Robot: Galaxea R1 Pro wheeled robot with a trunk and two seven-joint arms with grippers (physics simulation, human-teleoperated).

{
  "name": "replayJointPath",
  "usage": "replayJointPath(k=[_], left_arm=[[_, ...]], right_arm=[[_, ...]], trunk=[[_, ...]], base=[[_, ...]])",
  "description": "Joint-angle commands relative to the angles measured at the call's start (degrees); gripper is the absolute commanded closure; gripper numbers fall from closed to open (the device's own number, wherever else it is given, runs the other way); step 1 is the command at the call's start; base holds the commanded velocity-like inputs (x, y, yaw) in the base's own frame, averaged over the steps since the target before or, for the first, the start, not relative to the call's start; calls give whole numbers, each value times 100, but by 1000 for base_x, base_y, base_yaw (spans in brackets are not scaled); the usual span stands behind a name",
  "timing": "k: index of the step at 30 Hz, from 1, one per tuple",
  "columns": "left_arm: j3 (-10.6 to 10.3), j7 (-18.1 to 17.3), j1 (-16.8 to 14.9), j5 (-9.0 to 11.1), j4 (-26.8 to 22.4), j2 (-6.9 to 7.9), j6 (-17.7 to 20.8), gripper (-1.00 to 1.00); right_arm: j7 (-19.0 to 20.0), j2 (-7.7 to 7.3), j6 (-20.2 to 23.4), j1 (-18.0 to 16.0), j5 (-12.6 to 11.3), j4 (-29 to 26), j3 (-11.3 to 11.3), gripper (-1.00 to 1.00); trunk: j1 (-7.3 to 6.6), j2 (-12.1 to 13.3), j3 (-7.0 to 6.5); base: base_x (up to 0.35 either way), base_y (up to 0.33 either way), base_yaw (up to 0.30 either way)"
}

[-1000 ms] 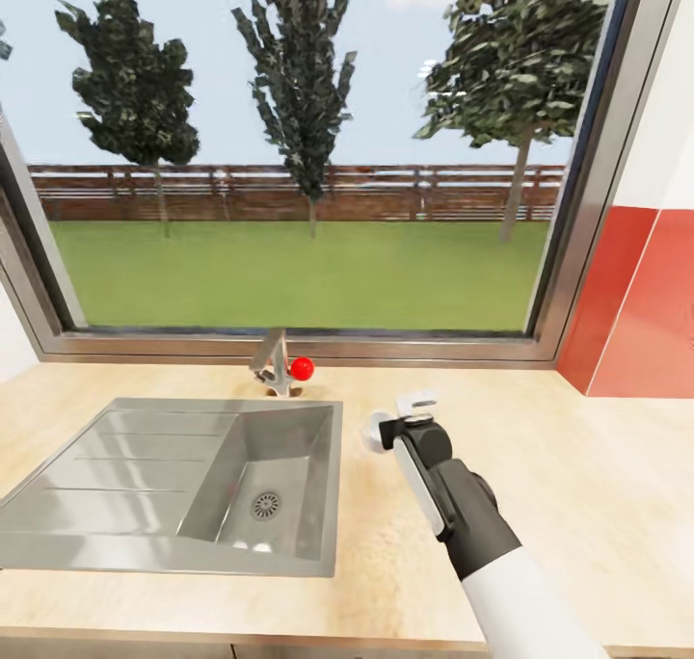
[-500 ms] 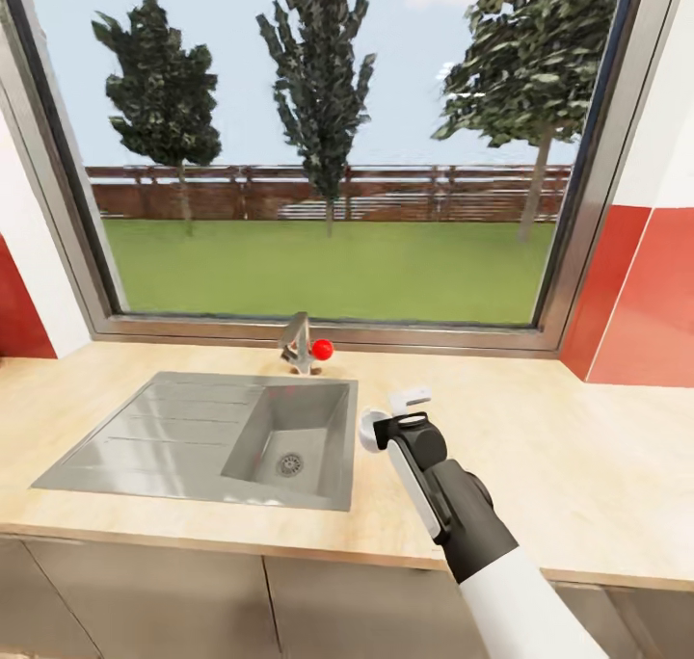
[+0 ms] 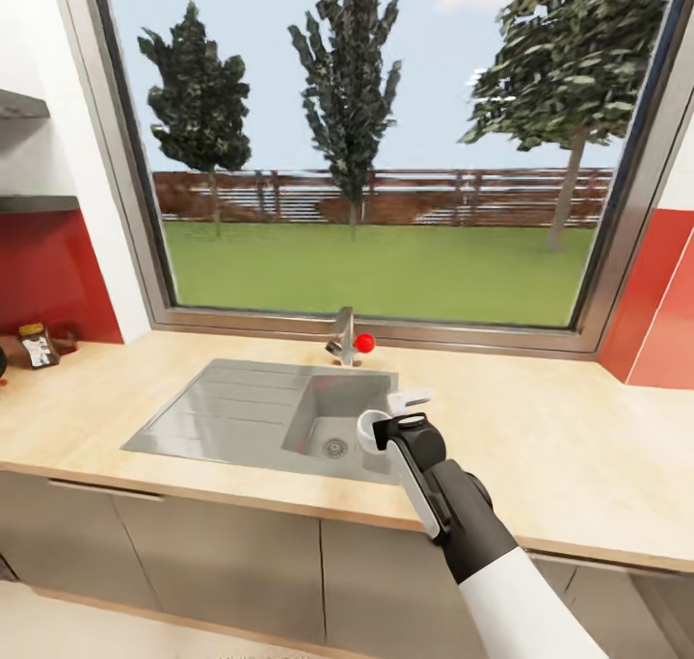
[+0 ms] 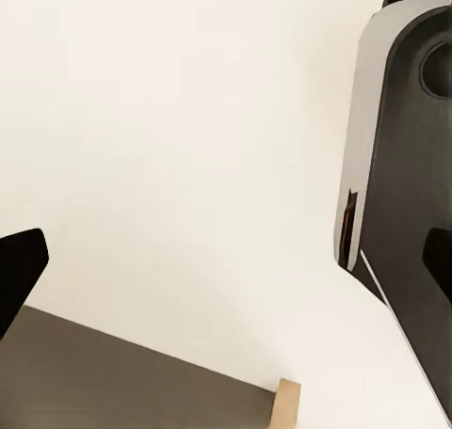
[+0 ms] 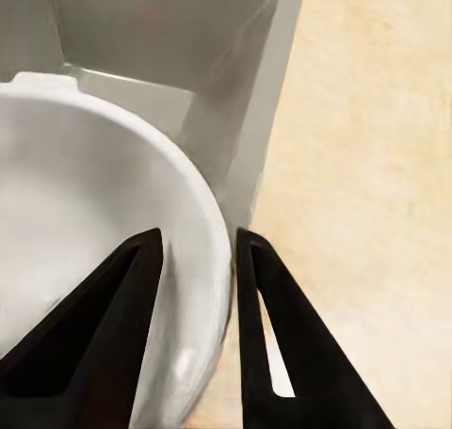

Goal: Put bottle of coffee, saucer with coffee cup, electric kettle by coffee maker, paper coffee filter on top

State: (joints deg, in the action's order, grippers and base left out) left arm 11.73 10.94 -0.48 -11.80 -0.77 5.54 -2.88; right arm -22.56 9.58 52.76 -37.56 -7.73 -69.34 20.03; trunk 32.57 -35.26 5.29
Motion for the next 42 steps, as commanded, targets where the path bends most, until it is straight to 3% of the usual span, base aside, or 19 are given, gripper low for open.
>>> replayJointPath(k=[1, 9, 16, 26, 28, 32, 36, 42], left_arm=[[48, 13, -5, -60, 6, 0, -20, -100], [48, 13, -5, -52, 6, 0, -14, -100], [48, 13, -7, -51, 6, 0, -12, -100], [33, 13, -10, -51, 4, 7, -12, -100], [32, 13, -16, -51, 0, 26, -12, -100], [31, 13, -33, -51, -2, 48, 3, -100], [27, 10, -38, -51, -2, 53, 5, -100], [22, -2, -43, -52, -2, 61, 6, -100]], right_arm=[[-56, 0, 15, -6, -61, -3, 8, 100], [-52, 16, 14, -6, -62, 0, 45, 100], [-56, 17, 15, -6, -62, 0, 343, 100], [-38, 17, 8, 7, -64, -2, 361, 100], [104, 17, 7, 38, -95, -18, 361, 100], [1003, 16, 13, 91, -421, -70, 368, 100], [1477, 13, 15, 101, -530, -71, 399, 100], [1647, -13, 14, 250, -568, 12, 1209, 100]], trunk=[[2, -9, 4], [2, -9, -40], [2, -9, -51], [2, -9, -51], [2, -9, -51], [2, -9, -51], [2, -9, -51], [2, -9, -51]], base=[[-23, 290, 220], [-6, 301, 221], [0, 307, 71], [0, 308, 1], [0, 308, 0], [0, 308, 0], [0, 308, 0], [0, 308, 0]])
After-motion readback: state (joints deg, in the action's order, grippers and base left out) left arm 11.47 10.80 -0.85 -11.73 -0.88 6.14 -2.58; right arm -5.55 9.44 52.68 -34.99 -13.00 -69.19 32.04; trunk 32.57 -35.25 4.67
